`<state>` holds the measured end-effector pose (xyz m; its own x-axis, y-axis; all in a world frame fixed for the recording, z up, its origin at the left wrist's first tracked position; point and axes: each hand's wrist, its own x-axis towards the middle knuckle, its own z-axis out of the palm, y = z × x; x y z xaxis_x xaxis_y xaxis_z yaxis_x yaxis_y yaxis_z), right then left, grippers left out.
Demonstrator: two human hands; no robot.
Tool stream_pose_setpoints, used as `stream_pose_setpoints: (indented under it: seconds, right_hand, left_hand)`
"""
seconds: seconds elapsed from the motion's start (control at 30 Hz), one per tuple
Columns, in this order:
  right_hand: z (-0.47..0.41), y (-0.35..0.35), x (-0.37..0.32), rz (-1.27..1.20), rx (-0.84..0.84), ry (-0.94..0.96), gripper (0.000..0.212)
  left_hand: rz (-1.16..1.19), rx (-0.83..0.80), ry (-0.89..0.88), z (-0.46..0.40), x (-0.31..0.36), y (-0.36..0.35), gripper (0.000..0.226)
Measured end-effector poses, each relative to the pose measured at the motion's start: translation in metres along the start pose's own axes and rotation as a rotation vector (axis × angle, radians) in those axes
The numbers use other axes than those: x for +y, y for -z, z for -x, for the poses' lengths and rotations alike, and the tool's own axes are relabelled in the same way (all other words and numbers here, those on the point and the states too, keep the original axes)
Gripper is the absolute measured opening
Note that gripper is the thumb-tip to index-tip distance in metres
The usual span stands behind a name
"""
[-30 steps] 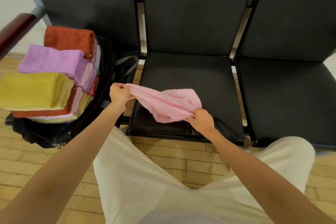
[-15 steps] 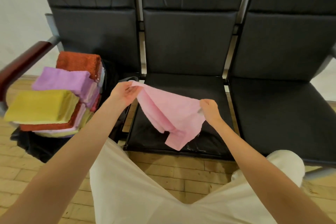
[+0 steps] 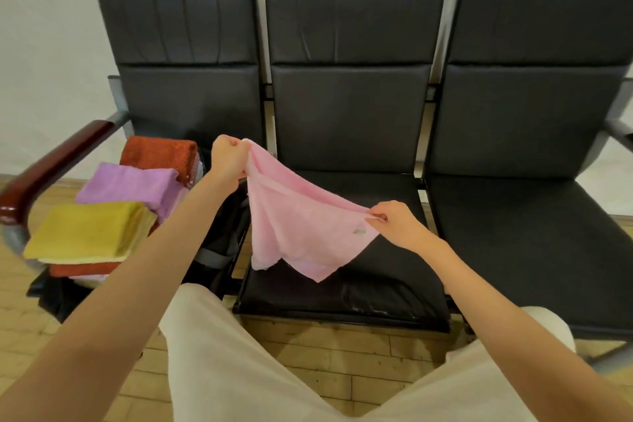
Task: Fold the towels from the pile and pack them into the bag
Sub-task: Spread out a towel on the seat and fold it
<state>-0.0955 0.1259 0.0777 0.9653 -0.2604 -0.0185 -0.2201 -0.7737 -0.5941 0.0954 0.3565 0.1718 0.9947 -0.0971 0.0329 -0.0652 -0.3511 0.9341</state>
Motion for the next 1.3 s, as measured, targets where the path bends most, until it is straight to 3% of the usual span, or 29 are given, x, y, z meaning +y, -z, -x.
stream_pose_setpoints:
  seconds: [0.17, 0.33, 0.47, 0.53, 0.7, 0.87, 0.93, 1.07, 1.2, 1.3]
  right_hand:
    - [0.004, 0.007, -0.005, 0.05, 0.023, -0.021, 0.022]
    - [-0.001, 0.011, -0.004, -0.005, 0.245, -0.151, 0.016]
    - [-0.002, 0.015, 0.0, -0.093, 0.363, -0.227, 0.013]
    - [0.002, 0.018, 0.001, -0.102, 0.466, -0.136, 0.014]
    - [0.006, 0.026, -0.005, -0.053, 0.593, -0.006, 0.018]
    - [0.012, 0.029, -0.016, -0.085, 0.719, 0.096, 0.021]
    - [0.015, 0.029, -0.026, -0.072, 0.768, 0.156, 0.006]
    - [0.007, 0.03, -0.03, -0.015, 0.763, 0.129, 0.023]
    - [-0.004, 0.039, -0.023, 0.016, 0.641, 0.05, 0.013]
    - [0.0, 0.039, -0.018, 0.045, 0.617, 0.013, 0.012]
  left_hand:
    - [-0.165, -0.039, -0.001, -0.009, -0.005, 0.017, 0.012]
    - [-0.624, -0.328, 0.063, -0.013, 0.005, 0.04, 0.007]
    - [-0.734, -0.46, 0.08, -0.006, 0.01, 0.041, 0.009]
    - [-0.766, -0.35, -0.027, -0.007, 0.009, 0.041, 0.015]
    - [-0.505, 0.185, -0.385, 0.006, 0.008, 0.038, 0.029]
    - [-0.231, 0.469, -0.377, 0.018, 0.016, 0.019, 0.023]
    - [-0.173, 0.502, -0.361, 0.017, 0.018, 0.014, 0.023]
    - [-0.177, 0.368, -0.399, -0.002, 0.007, 0.014, 0.018]
    - [-0.425, 0.081, -0.427, -0.013, -0.002, 0.024, 0.022]
    - [-0.525, 0.035, -0.359, -0.016, -0.005, 0.027, 0.019]
